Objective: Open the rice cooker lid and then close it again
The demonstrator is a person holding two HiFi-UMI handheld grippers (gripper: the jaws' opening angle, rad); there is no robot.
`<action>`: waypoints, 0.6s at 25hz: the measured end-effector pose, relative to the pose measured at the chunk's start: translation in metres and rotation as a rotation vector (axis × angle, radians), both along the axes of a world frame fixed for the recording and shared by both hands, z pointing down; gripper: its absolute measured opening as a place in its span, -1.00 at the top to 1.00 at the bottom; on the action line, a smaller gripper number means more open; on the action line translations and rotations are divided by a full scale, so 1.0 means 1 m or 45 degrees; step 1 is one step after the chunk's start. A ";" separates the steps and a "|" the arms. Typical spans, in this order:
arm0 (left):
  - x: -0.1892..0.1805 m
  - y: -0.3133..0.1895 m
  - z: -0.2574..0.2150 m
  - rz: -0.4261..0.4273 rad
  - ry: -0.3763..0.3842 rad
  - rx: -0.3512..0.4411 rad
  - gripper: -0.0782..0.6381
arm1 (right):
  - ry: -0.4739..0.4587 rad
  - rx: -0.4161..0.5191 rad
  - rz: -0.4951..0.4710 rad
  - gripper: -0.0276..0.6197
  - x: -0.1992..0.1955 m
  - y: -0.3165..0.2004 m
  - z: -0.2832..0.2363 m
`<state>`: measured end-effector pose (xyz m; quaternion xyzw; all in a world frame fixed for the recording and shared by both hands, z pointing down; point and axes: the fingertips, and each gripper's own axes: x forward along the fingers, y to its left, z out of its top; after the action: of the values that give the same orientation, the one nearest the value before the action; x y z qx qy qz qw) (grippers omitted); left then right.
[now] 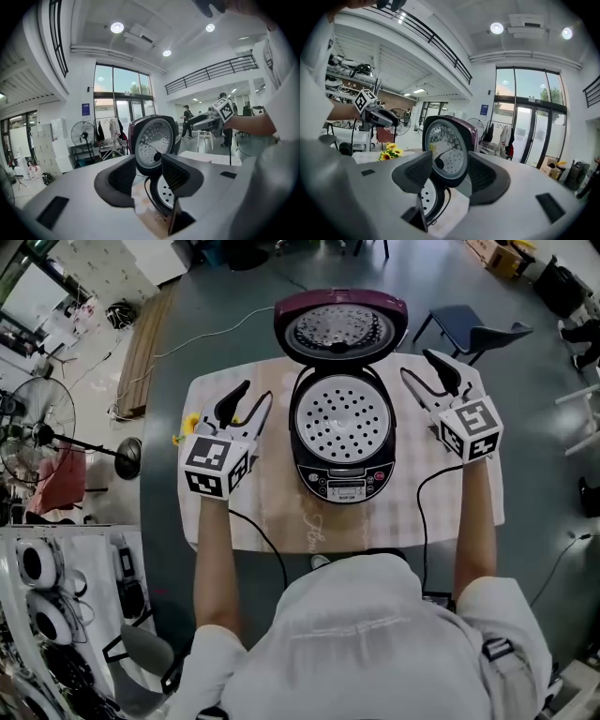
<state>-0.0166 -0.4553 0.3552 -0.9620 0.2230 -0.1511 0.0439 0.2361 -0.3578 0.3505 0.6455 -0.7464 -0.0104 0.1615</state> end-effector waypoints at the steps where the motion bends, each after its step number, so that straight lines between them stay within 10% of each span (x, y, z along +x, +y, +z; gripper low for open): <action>1: 0.009 -0.008 -0.004 0.014 -0.001 0.013 0.26 | 0.005 0.003 -0.012 0.14 0.004 -0.008 -0.002; 15: 0.101 -0.077 -0.030 0.243 -0.045 0.062 -0.01 | 0.028 0.056 -0.156 0.07 0.029 -0.082 -0.021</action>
<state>0.0842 -0.5327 0.3251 -0.9748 0.1332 -0.1576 0.0852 0.2647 -0.4398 0.3294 0.6019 -0.7822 -0.0438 0.1546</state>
